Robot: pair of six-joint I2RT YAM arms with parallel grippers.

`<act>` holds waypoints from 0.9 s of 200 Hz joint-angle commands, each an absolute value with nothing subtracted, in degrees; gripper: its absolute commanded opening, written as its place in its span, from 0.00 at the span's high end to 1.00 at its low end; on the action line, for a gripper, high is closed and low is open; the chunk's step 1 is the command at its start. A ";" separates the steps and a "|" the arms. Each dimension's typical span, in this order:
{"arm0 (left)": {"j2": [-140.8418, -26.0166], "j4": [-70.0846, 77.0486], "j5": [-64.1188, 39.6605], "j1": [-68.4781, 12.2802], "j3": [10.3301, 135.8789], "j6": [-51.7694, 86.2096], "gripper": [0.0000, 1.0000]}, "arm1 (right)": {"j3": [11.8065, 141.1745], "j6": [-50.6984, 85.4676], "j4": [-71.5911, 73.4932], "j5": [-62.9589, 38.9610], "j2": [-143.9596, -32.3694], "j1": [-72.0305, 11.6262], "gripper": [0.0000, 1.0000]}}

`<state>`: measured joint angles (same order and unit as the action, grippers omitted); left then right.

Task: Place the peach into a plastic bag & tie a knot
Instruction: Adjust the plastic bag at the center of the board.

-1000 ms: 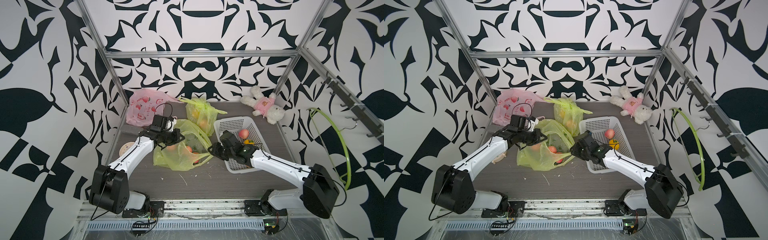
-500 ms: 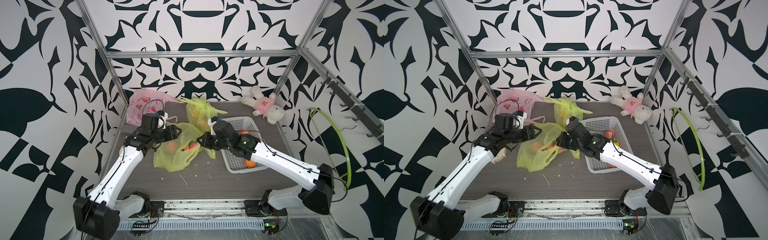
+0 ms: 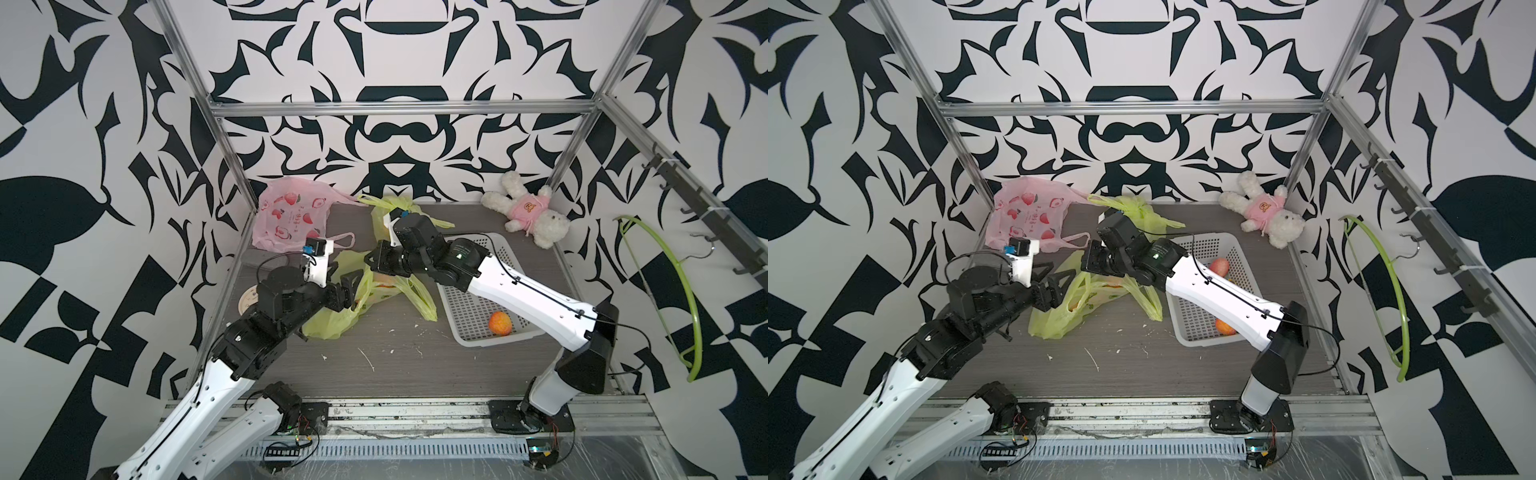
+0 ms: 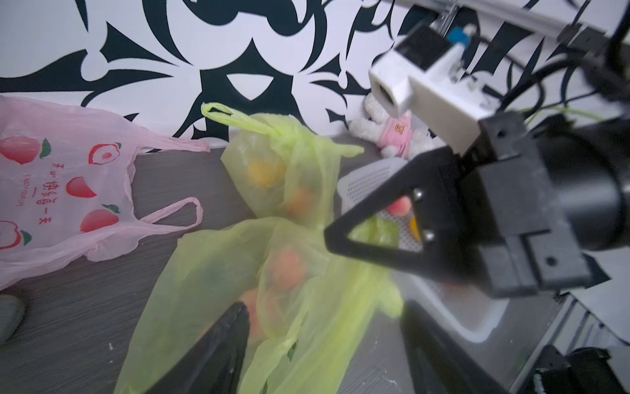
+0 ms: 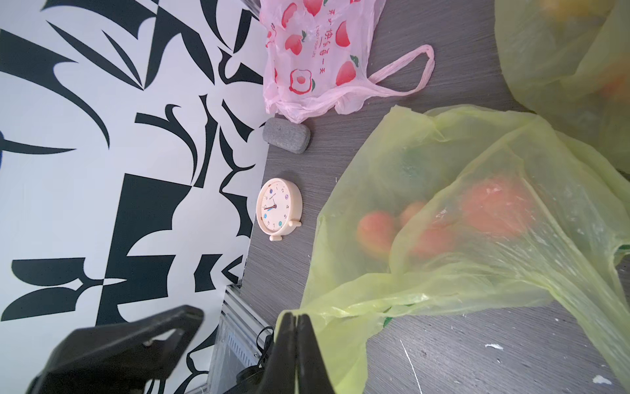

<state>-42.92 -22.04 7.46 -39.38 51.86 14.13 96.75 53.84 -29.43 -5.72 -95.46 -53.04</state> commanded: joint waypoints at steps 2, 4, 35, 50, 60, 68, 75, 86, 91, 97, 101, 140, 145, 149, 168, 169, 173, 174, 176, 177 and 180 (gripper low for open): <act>-44.18 -16.45 20.12 -44.14 49.26 9.97 0.26 | 100.67 53.95 -28.74 -6.59 -95.85 -53.35 1.00; -44.27 -16.02 20.72 -44.52 49.12 9.94 0.26 | 100.80 54.01 -28.70 -6.59 -95.92 -53.35 1.00; -45.40 -9.85 24.70 -46.54 46.19 9.34 0.26 | 101.76 55.01 -27.61 -6.88 -96.48 -53.37 1.00; -46.63 -7.50 26.12 -46.74 44.62 9.95 0.27 | 101.78 55.58 -26.86 -7.04 -96.34 -53.39 1.00; -47.63 -6.15 28.63 -47.00 43.76 10.60 0.28 | 101.76 55.87 -26.47 -7.15 -96.31 -53.36 1.00; -48.28 -5.53 30.53 -47.17 43.21 11.20 0.30 | 101.66 56.18 -26.15 -7.24 -96.17 -53.37 1.00; -48.71 -4.86 31.44 -47.20 42.71 11.50 0.33 | 101.52 56.25 -26.08 -7.20 -96.00 -53.43 1.00; -49.03 -3.99 32.58 -47.20 41.97 11.94 0.38 | 101.37 56.32 -26.09 -6.89 -95.65 -53.35 1.00; -49.19 -3.74 32.50 -47.20 41.69 12.06 0.39 | 101.20 56.37 -26.01 -6.70 -95.42 -53.43 1.00; -49.37 -3.46 32.08 -47.24 41.36 12.08 0.40 | 101.10 56.38 -25.79 -6.58 -95.21 -53.38 1.00; -49.54 -3.43 31.86 -47.30 41.21 12.09 0.42 | 101.08 56.45 -25.70 -6.52 -95.06 -53.40 1.00; -50.19 -3.98 30.35 -47.20 40.72 13.19 0.90 | 99.63 56.43 -24.00 -7.46 -93.82 -53.27 1.00; -49.90 -3.73 30.10 -47.20 40.64 13.15 0.95 | 98.85 56.21 -23.82 -7.28 -93.21 -53.29 1.00; -49.63 -3.62 29.90 -47.20 40.53 13.03 0.99 | 98.13 55.90 -23.70 -6.96 -92.67 -53.12 0.97; -48.57 -4.23 30.91 -47.20 41.06 12.83 1.00 | 91.31 54.76 -23.95 -5.01 -87.83 -50.81 0.65; -48.57 -4.36 30.97 -47.20 41.18 12.83 1.00 | 90.88 54.72 -23.97 -4.88 -87.38 -50.58 0.63; -48.39 -4.81 31.28 -47.20 41.45 12.84 1.00 | 88.79 54.67 -24.09 -4.48 -85.90 -49.69 0.58; -48.36 -4.91 31.37 -47.20 41.51 12.83 1.00 | 88.08 54.63 -24.13 -4.39 -85.53 -49.41 0.57; -48.35 -5.14 31.44 -47.20 41.62 12.88 1.00 | 86.95 54.64 -24.25 -4.15 -84.82 -48.87 0.54; -48.30 -5.25 31.54 -47.20 41.73 12.90 1.00 | 86.50 54.65 -24.34 -4.10 -84.38 -48.69 0.53; -48.21 -5.58 31.66 -47.20 41.89 12.94 1.00 | 84.71 54.68 -24.50 -3.80 -83.31 -47.82 0.51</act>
<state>-49.69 -4.69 29.69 -47.35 41.39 12.64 92.58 55.92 -25.15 -6.66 -92.92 -52.23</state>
